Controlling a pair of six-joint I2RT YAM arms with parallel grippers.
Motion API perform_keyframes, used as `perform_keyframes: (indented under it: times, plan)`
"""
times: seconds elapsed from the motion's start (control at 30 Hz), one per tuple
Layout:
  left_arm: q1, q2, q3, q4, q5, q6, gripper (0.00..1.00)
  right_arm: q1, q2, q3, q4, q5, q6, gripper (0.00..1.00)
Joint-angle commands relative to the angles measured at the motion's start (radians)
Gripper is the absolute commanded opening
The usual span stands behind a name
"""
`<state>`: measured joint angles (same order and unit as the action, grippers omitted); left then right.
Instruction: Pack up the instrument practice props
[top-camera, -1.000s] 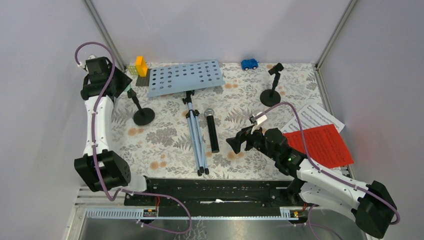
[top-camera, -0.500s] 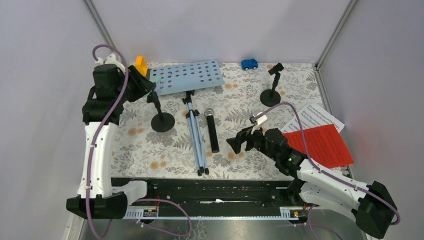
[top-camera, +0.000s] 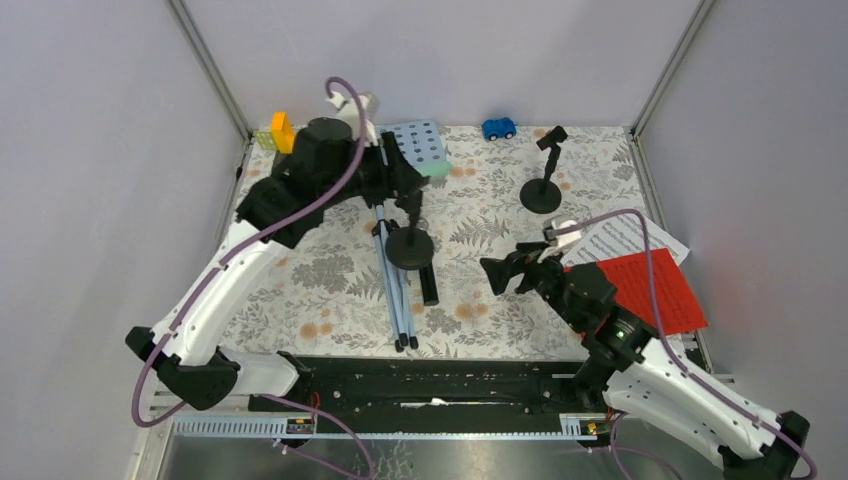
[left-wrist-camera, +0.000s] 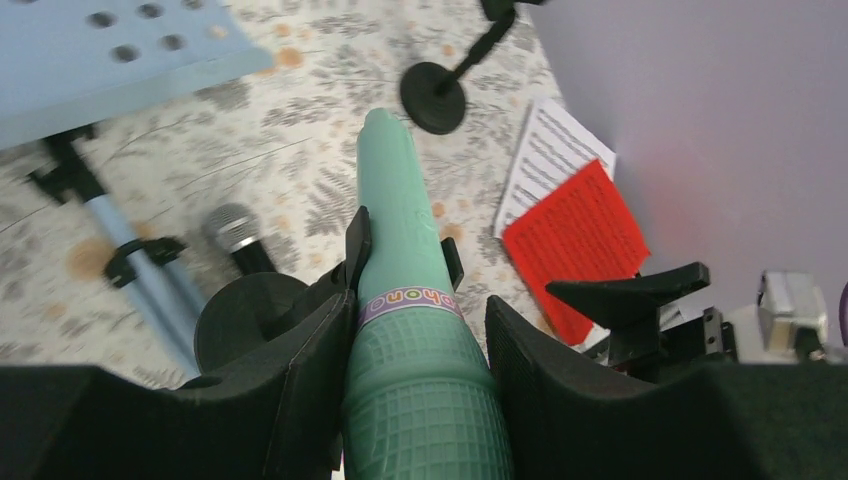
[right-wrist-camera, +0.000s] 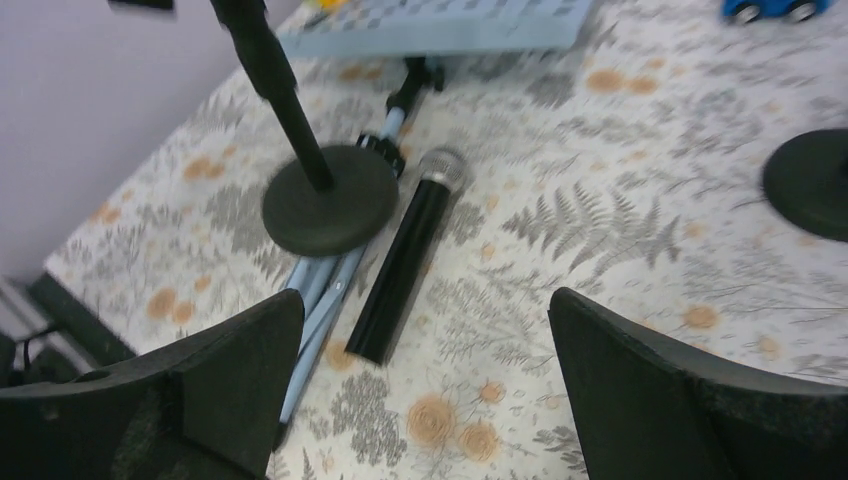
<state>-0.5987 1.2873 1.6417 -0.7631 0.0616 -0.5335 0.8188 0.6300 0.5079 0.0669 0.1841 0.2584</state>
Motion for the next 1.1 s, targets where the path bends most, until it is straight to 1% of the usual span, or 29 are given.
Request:
perform_keyframes:
  times: [0.0, 0.03, 0.1, 0.2, 0.27, 0.33, 0.47, 0.57, 0.67, 0.7, 0.73, 0.77, 0.8, 0.83, 0.9, 1.0, 1.07]
  plan:
    - [-0.177, 0.057, 0.057, 0.253, -0.059, -0.016, 0.0, 0.008, -0.125, 0.073, -0.095, 0.258, -0.009, 1.0]
    - [-0.215, 0.076, 0.043, 0.301, -0.057, -0.004, 0.0, 0.007, -0.155, 0.078, -0.105, 0.297, -0.022, 1.0]
    - [-0.28, 0.09, -0.045, 0.451, -0.038, 0.012, 0.0, 0.007, -0.213, 0.079, -0.114, 0.36, -0.047, 1.0]
    - [-0.319, 0.096, -0.191, 0.701, 0.049, -0.002, 0.0, 0.007, -0.289, 0.069, -0.124, 0.415, -0.071, 1.0]
    - [-0.334, 0.114, -0.239, 0.794, 0.095, 0.016, 0.0, 0.007, -0.333, 0.068, -0.142, 0.421, -0.082, 1.0]
    - [-0.344, 0.136, -0.26, 0.84, 0.16, 0.057, 0.0, 0.007, -0.357, 0.067, -0.161, 0.426, -0.093, 1.0]
    - [-0.352, 0.137, -0.375, 0.959, 0.254, 0.103, 0.0, 0.008, -0.382, 0.062, -0.177, 0.412, -0.127, 1.0]
    - [-0.352, 0.134, -0.426, 0.958, 0.281, 0.128, 0.0, 0.007, -0.385, 0.062, -0.176, 0.349, -0.171, 1.0]
    - [-0.354, 0.13, -0.475, 0.963, 0.298, 0.144, 0.0, 0.007, -0.37, 0.049, -0.143, 0.258, -0.265, 1.0]
    - [-0.353, 0.13, -0.488, 0.962, 0.304, 0.148, 0.03, 0.007, -0.358, 0.046, -0.135, 0.232, -0.3, 1.0]
    - [-0.353, 0.128, -0.495, 0.958, 0.305, 0.148, 0.1, 0.007, -0.344, 0.05, -0.133, 0.209, -0.326, 1.0]
    - [-0.352, 0.126, -0.502, 0.952, 0.304, 0.149, 0.17, 0.006, -0.329, 0.055, -0.136, 0.189, -0.351, 1.0]
    - [-0.353, 0.122, -0.504, 0.943, 0.301, 0.151, 0.27, 0.006, -0.315, 0.061, -0.145, 0.156, -0.379, 1.0]
    - [-0.353, 0.116, -0.507, 0.932, 0.289, 0.155, 0.35, 0.007, -0.306, 0.068, -0.154, 0.114, -0.419, 1.0]
    - [-0.353, 0.097, -0.511, 0.919, 0.266, 0.166, 0.46, 0.007, -0.291, 0.077, -0.162, 0.057, -0.487, 1.0]
    - [-0.351, 0.063, -0.506, 0.896, 0.227, 0.197, 0.65, 0.008, -0.258, 0.088, -0.169, 0.049, -0.533, 1.0]
    - [-0.352, 0.044, -0.488, 0.873, 0.198, 0.22, 0.78, 0.007, -0.223, 0.115, -0.202, 0.028, -0.563, 1.0]
